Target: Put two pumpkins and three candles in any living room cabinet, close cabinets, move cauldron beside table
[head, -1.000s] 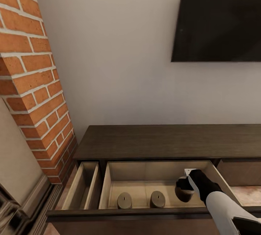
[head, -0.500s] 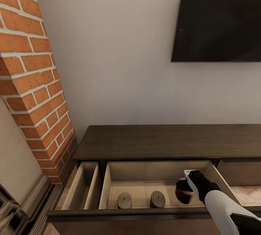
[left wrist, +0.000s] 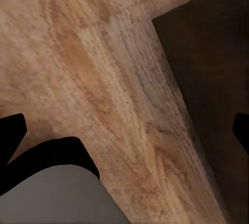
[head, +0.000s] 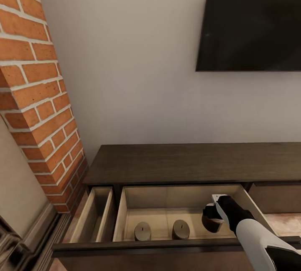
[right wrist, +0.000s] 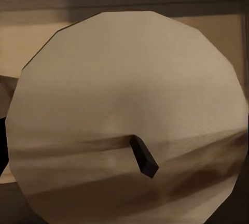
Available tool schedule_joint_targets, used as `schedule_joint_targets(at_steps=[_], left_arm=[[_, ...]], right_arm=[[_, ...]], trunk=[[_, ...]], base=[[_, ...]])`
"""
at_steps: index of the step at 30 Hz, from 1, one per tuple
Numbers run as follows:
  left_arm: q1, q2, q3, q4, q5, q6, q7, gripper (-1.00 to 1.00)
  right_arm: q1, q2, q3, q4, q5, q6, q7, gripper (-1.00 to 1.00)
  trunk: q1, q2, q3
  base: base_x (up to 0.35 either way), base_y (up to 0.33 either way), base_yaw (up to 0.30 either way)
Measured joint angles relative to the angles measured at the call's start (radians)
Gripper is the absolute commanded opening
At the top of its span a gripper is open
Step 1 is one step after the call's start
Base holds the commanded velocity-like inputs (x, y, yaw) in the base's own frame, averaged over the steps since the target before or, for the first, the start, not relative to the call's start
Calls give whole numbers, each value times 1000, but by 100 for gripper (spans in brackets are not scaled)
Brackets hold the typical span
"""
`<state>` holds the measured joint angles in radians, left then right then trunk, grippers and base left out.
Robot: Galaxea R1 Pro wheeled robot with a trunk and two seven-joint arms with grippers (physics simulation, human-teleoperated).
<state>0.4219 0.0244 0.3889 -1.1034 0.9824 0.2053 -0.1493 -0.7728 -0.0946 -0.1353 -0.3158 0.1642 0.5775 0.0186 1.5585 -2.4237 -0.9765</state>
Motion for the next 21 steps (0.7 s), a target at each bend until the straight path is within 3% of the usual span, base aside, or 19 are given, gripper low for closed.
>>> schedule_joint_targets(at_steps=[3,6,7,8,10,12,13,15,17,18,21], left_arm=[[11,-9,106,3,45,2,-18,100],[14,-29,169,6,52,2,-39,100],[14,-44,212,7,53,1,-46,100],[15,-75,311,6,52,25,-58,100],[16,-84,341,3,51,52,-76,100],[17,-88,382,-55,51,122,-155,100],[21,-96,453,-137,32,223,-204,100],[22,-117,568,-240,-1,333,-227,100],[23,-138,645,-316,-13,405,-234,100],[23,-149,679,-352,-18,442,-237,100],[23,-164,718,-393,-25,482,-238,100]], right_arm=[[0,-1,0,0,0,0,0,-100],[0,0,0,0,0,0,0,-100],[0,0,0,0,0,0,0,-100],[0,0,0,0,0,0,0,-100],[0,0,0,0,0,0,1,-100],[0,0,1,0,0,0,2,-100],[0,0,1,0,0,0,3,-100],[0,0,1,0,0,0,3,-100],[0,0,1,0,0,0,3,-100],[0,0,1,0,0,0,3,-100],[0,0,1,0,0,0,2,-100]], trunk=[[0,0,0],[0,0,0],[0,0,0],[0,0,0],[0,0,0],[0,0,0],[0,0,0],[0,0,0],[0,0,0],[0,0,0],[0,0,0]], base=[[0,0,0],[0,0,0],[0,0,0],[0,0,0],[0,0,0],[0,0,0],[0,0,0],[0,0,0],[0,0,0],[0,0,0],[0,0,0]])
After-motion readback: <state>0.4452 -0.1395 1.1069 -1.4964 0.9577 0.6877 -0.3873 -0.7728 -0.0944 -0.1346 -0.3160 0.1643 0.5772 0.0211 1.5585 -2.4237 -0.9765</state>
